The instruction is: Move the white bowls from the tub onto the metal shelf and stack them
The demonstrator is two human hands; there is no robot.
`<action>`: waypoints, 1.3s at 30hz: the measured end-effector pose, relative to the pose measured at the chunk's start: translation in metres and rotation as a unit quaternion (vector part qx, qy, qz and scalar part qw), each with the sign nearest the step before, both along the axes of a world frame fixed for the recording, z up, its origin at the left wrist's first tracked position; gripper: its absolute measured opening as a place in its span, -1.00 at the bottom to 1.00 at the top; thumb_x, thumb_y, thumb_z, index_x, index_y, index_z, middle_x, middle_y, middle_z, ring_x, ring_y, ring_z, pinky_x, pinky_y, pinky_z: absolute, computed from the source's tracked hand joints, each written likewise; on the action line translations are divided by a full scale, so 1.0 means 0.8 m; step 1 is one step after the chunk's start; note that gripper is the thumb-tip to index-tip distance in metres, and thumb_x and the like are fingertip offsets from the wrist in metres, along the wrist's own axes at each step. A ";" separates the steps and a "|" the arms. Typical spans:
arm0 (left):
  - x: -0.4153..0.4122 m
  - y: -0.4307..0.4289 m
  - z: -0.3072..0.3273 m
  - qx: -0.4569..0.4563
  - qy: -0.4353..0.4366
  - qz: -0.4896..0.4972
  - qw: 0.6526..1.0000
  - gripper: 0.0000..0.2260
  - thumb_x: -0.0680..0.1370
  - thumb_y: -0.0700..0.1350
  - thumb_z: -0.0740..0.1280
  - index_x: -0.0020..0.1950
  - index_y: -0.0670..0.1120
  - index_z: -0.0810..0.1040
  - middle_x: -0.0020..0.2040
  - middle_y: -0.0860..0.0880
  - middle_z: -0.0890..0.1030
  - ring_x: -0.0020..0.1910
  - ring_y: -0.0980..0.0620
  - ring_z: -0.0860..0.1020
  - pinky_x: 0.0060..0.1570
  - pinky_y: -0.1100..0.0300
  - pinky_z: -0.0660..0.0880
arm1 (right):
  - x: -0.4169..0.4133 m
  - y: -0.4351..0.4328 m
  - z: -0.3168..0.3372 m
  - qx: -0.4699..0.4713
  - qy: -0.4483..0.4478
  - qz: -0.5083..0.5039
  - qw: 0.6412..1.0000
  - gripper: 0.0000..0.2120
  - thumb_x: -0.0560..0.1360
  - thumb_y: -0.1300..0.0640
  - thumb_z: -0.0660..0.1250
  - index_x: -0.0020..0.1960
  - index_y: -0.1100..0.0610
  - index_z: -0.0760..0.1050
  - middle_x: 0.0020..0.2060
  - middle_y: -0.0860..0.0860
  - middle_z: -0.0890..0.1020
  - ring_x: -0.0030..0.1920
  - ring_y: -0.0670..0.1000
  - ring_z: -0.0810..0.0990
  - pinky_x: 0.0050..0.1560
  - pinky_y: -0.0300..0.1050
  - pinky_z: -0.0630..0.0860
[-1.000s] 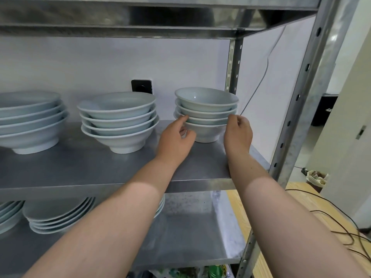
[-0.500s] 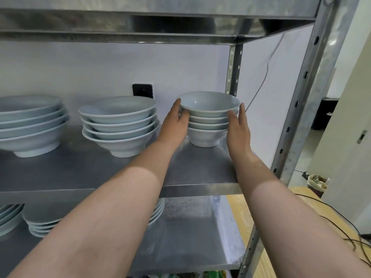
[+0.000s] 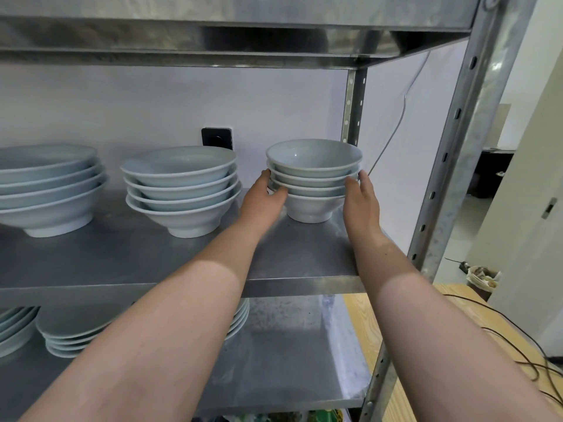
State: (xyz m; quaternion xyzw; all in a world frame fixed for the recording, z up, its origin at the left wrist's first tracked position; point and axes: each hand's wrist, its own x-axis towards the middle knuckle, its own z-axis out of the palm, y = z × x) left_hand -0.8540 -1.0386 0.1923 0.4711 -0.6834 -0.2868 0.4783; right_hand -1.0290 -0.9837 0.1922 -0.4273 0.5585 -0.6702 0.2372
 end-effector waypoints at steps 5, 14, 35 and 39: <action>0.004 0.011 0.000 -0.010 -0.013 -0.004 1.000 -0.63 0.59 -0.02 0.25 0.40 0.05 0.39 0.09 0.07 0.50 -0.01 0.06 0.46 -0.02 0.19 0.38 | 0.003 0.007 0.001 -0.009 0.005 -0.017 1.000 -0.62 0.65 0.03 0.07 0.45 -0.05 0.35 0.05 -0.26 0.45 0.13 -0.14 0.39 0.14 -0.25 0.25; 0.006 0.008 -0.014 0.024 0.000 -0.031 0.999 -0.39 0.58 0.11 0.28 0.59 0.10 0.13 0.53 0.08 0.30 0.46 -0.01 0.35 0.41 0.01 0.32 | 0.003 0.003 -0.003 0.006 0.050 -0.087 0.995 -0.49 0.55 -0.10 0.00 0.44 -0.01 0.37 0.33 -0.05 0.52 0.32 0.02 0.45 0.33 0.00 0.38; 0.011 0.017 -0.014 0.032 -0.007 -0.067 0.997 -0.38 0.58 0.12 0.29 0.59 0.10 0.13 0.56 0.09 0.25 0.50 0.00 0.28 0.47 0.01 0.25 | 0.009 0.007 0.004 0.008 0.032 -0.152 0.988 -0.53 0.53 -0.08 0.02 0.34 0.02 0.44 0.23 0.05 0.54 0.19 0.06 0.50 0.25 0.07 0.46; 0.026 0.043 0.007 -0.014 -0.035 -0.070 0.997 -0.48 0.59 -0.01 0.30 0.54 0.08 0.25 0.42 0.07 0.41 0.42 0.07 0.37 0.31 0.18 0.34 | 0.020 0.034 -0.001 0.021 0.058 -0.130 0.990 -0.59 0.62 -0.02 0.05 0.42 0.06 0.35 0.17 -0.10 0.46 0.16 -0.06 0.41 0.19 -0.12 0.33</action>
